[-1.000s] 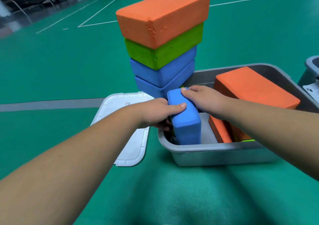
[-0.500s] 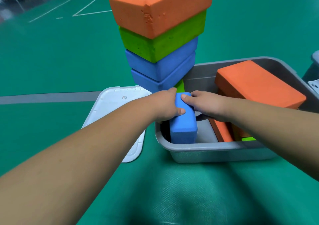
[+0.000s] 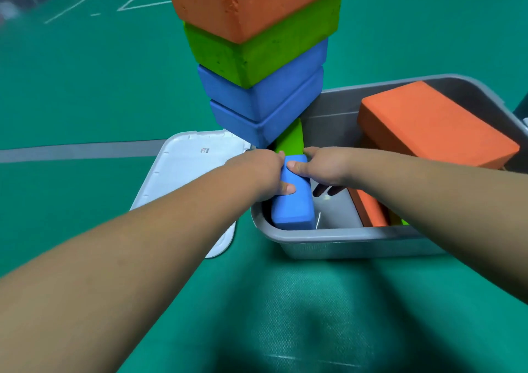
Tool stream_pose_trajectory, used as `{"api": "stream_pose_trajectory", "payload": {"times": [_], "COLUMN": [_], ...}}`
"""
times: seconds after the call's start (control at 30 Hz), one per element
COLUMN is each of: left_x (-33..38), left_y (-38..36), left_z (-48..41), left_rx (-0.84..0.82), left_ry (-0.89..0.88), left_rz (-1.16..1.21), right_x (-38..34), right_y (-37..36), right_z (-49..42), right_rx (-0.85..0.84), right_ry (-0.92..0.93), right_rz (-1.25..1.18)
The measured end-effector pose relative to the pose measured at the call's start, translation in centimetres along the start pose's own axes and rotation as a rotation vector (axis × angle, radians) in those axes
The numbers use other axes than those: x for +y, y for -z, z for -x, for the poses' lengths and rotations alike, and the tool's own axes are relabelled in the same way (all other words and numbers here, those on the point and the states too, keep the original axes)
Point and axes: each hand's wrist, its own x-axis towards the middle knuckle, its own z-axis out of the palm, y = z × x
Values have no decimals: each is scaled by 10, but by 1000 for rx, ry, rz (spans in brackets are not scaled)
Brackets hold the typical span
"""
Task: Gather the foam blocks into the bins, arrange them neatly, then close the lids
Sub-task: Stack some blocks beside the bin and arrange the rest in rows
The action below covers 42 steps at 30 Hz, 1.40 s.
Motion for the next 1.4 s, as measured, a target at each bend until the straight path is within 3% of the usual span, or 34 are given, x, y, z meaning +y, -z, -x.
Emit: {"api": "stream_pose_trajectory", "payload": {"times": [0.2,0.5,0.87,1.13,1.4], "left_x": [-3,0,8,33,34], "left_y": [5,13,15,1,5], "left_z": [4,-4,-31,-31,-16], "left_rx": [54,-32,-107,-168,-153], "left_ry": [-34,-58,-13,69,75], "left_rz": [-6,-76,-143,-171,-204], "right_x": [11,9,-6,4,28], "right_y": [3,15,20,-6,-3], "right_z": [10,18,4,-3,5], "right_rx": [97,25,-87,-29,63], "right_ry": [68,118,-56,-174,56], "right_rz": [131,383,464,558,394]}}
